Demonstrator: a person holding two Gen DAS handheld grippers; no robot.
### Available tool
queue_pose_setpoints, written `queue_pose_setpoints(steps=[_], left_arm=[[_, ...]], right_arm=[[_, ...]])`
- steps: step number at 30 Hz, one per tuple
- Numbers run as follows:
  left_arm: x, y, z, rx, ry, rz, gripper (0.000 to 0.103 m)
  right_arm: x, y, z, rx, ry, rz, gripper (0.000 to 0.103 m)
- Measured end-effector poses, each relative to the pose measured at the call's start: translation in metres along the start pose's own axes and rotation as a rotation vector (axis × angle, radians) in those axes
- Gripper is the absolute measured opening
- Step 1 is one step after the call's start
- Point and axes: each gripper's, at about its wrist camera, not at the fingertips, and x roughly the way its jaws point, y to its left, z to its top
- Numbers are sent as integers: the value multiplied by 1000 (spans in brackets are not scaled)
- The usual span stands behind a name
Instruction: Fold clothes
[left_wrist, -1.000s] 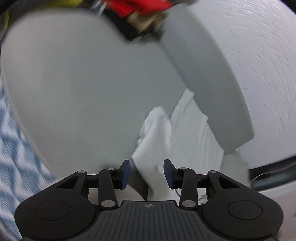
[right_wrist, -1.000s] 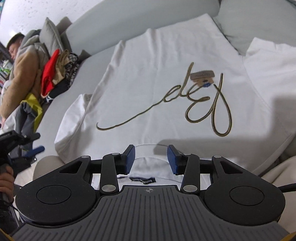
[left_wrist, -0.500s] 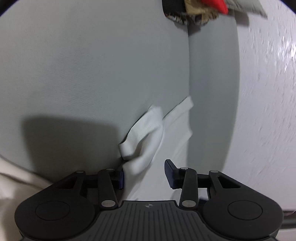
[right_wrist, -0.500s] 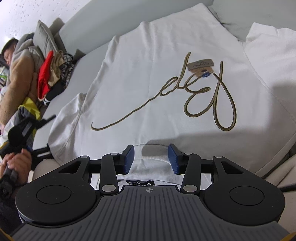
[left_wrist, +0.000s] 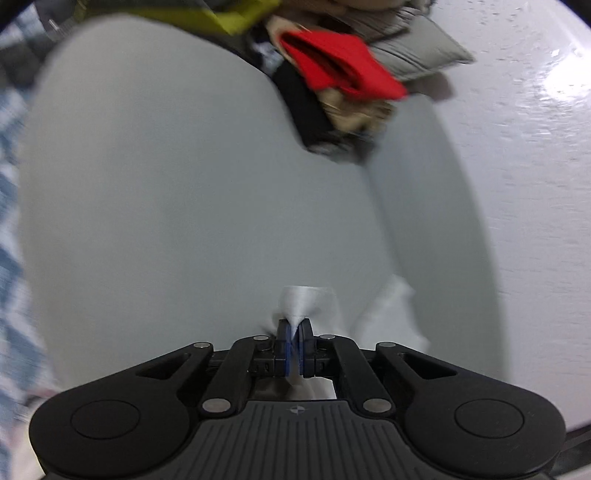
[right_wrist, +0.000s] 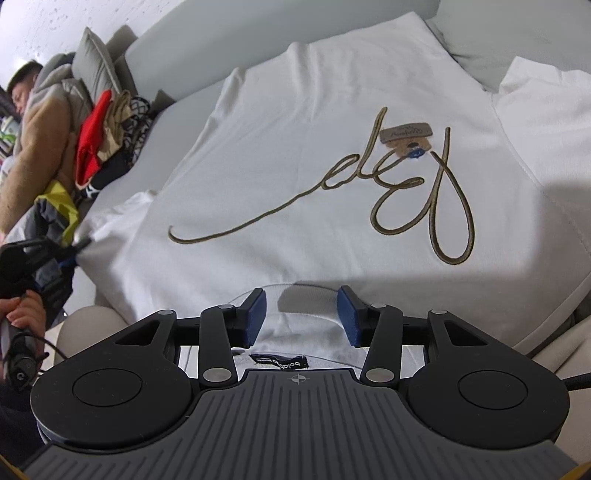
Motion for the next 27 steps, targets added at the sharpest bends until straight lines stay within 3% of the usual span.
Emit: queue_pose_setpoints(steps=[4,7,9,11,13,15,20,21,22,25,27], left_arm=[[-20,27,17,16,-41,91,3],[-37,17,20,144,-72,126,3],[-45,7,15,225,-40,138,6],[-41,-9,1,297,34,125,20],[-38,-27,-22,399,126,99,21],[-38,-47,-53,536,195,51,21],[-31,-88,-138,909,287,-35,21],[-27,-90,-151,942,313,-30,21],[-24,-90,-162,964,346,-23,21],[-17,-82,-195,1031,435,18,21],[-24,-78,-210,1120,417,27,21]], right_arm=[[-7,0,1,5,10,-8,54],[-25,-11,2,71,-36,-21,54],[-39,-22,2,123,-81,-33,54],[-52,-33,3,176,-127,-45,53],[-56,-45,2,227,-135,-63,45],[-51,-49,1,222,-108,-90,17],[-39,-32,1,73,-93,-160,21],[-35,-29,2,40,-85,-194,31],[-29,-28,2,19,-59,-220,35],[-20,-28,-8,-48,-9,-267,36],[-23,-25,-15,-71,23,-268,40]])
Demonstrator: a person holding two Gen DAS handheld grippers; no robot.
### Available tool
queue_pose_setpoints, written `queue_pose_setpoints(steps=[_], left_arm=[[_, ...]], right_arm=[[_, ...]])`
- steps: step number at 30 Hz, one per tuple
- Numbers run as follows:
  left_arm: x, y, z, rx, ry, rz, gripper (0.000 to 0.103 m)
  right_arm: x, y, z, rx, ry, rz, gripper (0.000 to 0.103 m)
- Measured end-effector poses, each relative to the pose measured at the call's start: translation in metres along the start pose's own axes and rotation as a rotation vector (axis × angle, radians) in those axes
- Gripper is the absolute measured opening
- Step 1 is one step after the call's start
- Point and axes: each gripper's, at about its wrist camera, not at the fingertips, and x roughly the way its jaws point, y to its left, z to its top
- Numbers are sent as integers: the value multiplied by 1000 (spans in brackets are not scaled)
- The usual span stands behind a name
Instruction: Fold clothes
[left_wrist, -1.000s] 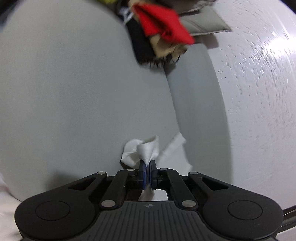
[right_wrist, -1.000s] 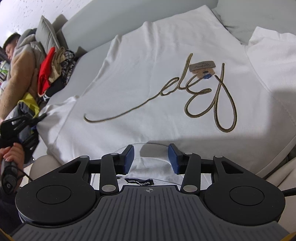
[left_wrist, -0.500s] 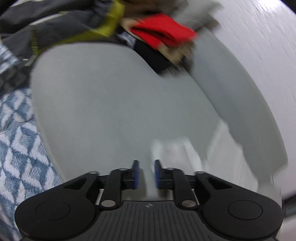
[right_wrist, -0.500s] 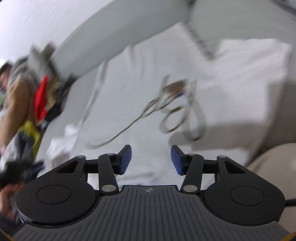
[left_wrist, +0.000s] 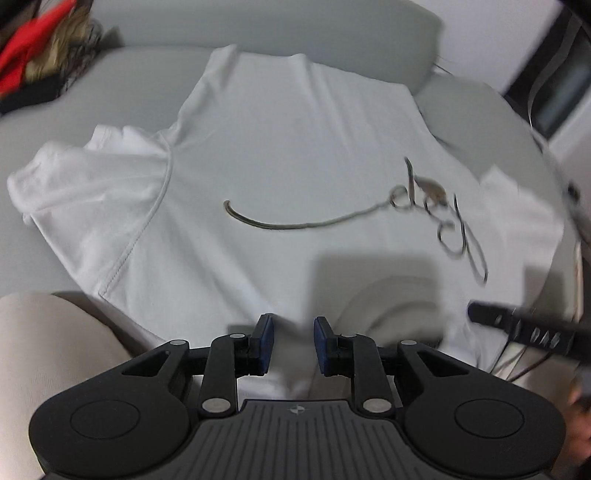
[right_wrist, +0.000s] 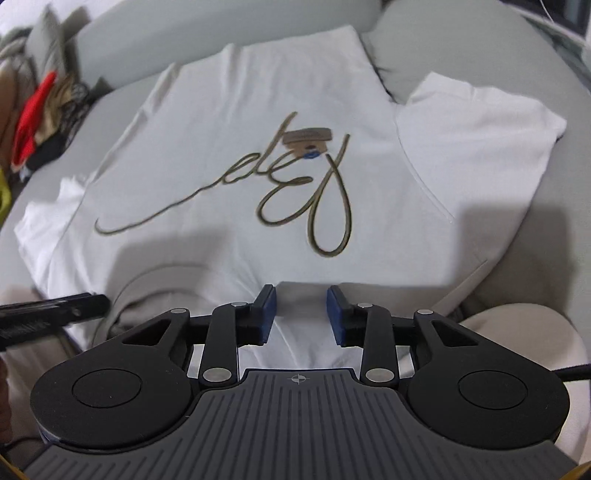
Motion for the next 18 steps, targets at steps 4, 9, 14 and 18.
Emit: queue_pose_setpoints(steps=[4,9,14,18], left_arm=[[-2,-9,-17,64,123,-28,22],[-5,-10,-32,45,201,-107,18],[-34,-8,-15,51,-61,-118,23],[-11,-4,-11,36,45,-49,25]], right_arm=[[-3,12,-20,-43,127,14,42],[-9,8,-35,27,163,83,32],[-33,3,-14,41,-50,79,22],[-11,2,-10,54,38,20,26]])
